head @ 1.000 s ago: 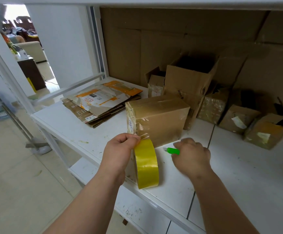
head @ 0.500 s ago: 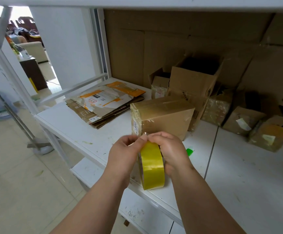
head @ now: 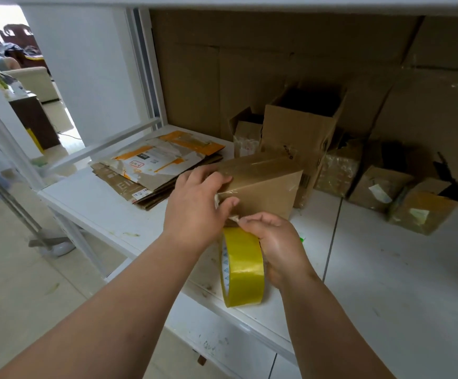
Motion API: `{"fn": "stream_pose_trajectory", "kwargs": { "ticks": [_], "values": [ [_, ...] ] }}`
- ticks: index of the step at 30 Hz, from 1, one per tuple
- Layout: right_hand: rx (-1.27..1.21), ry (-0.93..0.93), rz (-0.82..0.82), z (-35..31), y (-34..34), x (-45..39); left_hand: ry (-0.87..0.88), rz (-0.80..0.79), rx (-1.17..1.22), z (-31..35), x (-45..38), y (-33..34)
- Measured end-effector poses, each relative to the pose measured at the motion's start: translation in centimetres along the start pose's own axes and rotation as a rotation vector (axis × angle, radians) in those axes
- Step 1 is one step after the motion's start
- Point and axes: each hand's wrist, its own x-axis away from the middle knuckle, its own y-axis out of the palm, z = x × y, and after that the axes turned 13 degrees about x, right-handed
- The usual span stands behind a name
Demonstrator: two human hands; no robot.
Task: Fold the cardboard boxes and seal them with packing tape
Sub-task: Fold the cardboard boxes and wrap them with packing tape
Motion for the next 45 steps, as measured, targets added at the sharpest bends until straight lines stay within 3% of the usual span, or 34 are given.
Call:
{"fn": "stream_pose_trajectory", "kwargs": {
  "ticks": [5,11,17,22,30,35,39,45],
  "values": [
    [-0.172,0.047,0.035,0.6,-1.5,0.1,0.057,-0.095,0.036,-1.2,0.2,-0.6],
    [-0.243,0.075,0.0,0.7,-2.0,-0.2,0.119,-0.318,0.039,-2.7,-0.6,-2.9],
    [-0.208,0.068,-0.052,0.4,-1.1,-0.1,0.191,-0.299,-0.121,-2.0,-1.9,-3.9],
    [-0.223,0.084,-0.034,0.1,-0.9,0.1,0.212,-0.389,-0.158,-2.3,-2.9,-4.7],
    [-0.092,0.05,-0.041,0.0,0.0,0.7,0.242,-0.275,-0.137,-2.4,-2.6,-4.4],
    [-0.061,0.047,0.012,0.1,0.1,0.9,0.273,0.048,0.081,-0.9,1.4,-3.0],
    [-0.071,0.05,0.024,0.0,0.1,1.2,0.175,-0.041,0.256,-0.1,4.4,-0.9],
    [-0.06,-0.005,0.065,-0.1,-0.2,2.3,0.006,-0.1,0.304,0.8,4.6,-0.4]
  ]
}}
